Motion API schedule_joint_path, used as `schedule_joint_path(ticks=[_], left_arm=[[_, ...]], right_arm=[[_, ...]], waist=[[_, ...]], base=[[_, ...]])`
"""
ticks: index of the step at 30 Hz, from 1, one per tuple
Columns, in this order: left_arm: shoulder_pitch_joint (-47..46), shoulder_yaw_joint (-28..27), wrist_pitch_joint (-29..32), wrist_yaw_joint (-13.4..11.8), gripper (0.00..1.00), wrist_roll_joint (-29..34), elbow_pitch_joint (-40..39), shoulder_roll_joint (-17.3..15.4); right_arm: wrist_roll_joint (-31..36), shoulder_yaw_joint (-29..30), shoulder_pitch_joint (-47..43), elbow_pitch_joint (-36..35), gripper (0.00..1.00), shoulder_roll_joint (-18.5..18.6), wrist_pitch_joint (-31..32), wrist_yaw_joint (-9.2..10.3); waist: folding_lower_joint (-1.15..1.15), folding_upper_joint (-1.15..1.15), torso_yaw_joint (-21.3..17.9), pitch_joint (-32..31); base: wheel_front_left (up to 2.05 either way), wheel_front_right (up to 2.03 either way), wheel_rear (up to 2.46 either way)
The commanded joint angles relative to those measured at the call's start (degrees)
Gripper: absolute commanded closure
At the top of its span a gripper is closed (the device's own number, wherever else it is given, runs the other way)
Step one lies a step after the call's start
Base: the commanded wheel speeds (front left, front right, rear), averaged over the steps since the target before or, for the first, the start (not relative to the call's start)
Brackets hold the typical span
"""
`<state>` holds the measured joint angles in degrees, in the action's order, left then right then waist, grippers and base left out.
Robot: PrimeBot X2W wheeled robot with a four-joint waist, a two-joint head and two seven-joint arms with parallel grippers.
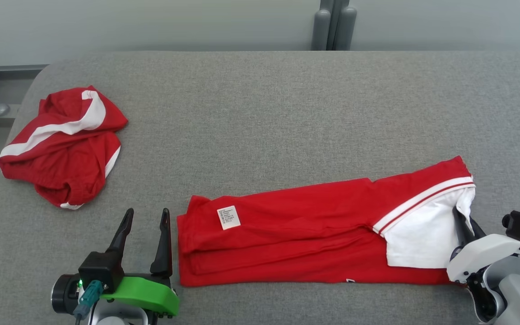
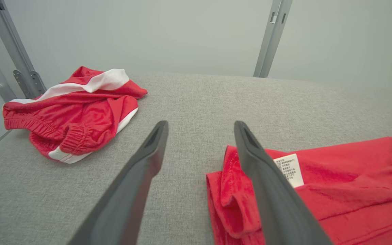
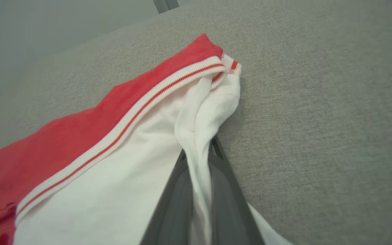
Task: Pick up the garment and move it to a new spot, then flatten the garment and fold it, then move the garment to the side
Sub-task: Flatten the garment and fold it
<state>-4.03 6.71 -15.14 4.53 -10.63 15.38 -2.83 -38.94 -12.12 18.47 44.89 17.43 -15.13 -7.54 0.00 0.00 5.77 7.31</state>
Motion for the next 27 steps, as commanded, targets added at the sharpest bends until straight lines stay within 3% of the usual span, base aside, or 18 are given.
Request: schedule_joint_path(ticks=[1,6,11,27], left_arm=[[0.3,0.1,0.0,0.2,0.0,-0.5,-0.2,-0.2],[0.3,1.0,0.0,0.4,0.0,-0.8,-0.3,-0.2],[0.5,1.5,0.0,0.3,0.0,-1.1,-0.1,-0.2],[2.0,3.1,0.0,0.0,0.0,-2.5,1.1,-0.2]], right_arm=[[0.6,1.1,-0.9,-0.2,1.0,0.8,0.0,0.11],[2.2,2.8,-1.7,-1.1,1.0,1.4,0.0,0.11],[3.8,-0.1,-1.8,-5.4,1.0,0.9,0.0,0.07],[0.7,-24.4,0.7,-22.4,1.0,0.2,3.7,0.07]], waist=[[0.0,0.0,-0.6,-0.4],[0.0,0.0,-1.7,-0.8],[0.0,0.0,-2.4,-1.0],[0.0,0.0,-1.2,-3.4]], base=[[0.0,0.0,0.0],[0.0,0.0,0.0],[0.0,0.0,0.0],[0.0,0.0,0.0]])
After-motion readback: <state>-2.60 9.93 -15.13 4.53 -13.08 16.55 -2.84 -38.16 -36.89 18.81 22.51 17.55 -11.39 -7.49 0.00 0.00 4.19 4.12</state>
